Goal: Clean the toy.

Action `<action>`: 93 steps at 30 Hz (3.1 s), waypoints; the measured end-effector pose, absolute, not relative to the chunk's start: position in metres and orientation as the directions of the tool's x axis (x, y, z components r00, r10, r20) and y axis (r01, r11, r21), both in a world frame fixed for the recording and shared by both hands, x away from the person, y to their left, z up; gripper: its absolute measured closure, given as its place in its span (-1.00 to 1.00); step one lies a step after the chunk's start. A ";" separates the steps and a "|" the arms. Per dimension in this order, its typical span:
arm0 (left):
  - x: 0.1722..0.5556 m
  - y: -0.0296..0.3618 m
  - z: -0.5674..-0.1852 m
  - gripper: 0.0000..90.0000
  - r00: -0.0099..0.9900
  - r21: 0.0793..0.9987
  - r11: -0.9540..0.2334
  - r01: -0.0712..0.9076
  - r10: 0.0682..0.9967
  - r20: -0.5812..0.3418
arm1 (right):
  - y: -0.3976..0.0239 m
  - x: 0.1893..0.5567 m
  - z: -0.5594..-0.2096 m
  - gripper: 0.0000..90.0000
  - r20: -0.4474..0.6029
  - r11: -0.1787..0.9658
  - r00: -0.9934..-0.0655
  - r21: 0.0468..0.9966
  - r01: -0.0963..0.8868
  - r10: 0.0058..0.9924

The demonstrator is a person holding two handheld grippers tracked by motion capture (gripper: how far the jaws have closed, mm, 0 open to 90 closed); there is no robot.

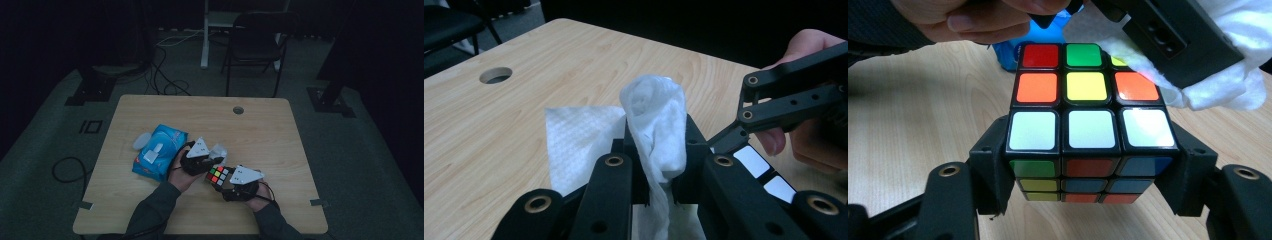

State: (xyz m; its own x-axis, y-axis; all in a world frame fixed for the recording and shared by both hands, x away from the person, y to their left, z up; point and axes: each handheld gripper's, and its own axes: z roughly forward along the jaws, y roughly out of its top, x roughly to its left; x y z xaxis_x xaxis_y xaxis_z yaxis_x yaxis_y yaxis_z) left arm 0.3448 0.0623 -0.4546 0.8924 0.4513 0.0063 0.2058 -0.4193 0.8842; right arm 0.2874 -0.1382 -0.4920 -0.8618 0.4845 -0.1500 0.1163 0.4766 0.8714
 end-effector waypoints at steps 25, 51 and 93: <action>0.346 0.066 -0.455 0.81 0.896 0.879 -0.426 0.215 0.444 -0.004 | -0.139 0.284 -0.491 -0.23 -0.176 0.502 -0.873 0.861 0.088 0.455; 0.348 0.081 -0.469 0.81 0.881 0.880 -0.392 0.267 0.469 -0.058 | -0.141 0.282 -0.489 -0.23 -0.195 0.503 -0.881 0.862 0.055 0.432; 0.355 0.082 -0.466 0.82 0.913 0.886 -0.377 0.270 0.394 -0.111 | -0.143 0.280 -0.487 -0.23 -0.194 0.478 -0.884 0.878 0.038 0.426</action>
State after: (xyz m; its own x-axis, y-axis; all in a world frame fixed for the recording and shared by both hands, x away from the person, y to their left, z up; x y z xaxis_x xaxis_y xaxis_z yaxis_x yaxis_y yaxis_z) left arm 0.3552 0.0816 -0.4659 0.9125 0.3938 -0.1107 0.2702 -0.3770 0.8859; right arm 0.2796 -0.1428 -0.4872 -0.8836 0.4263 -0.1938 0.0379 0.4776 0.8778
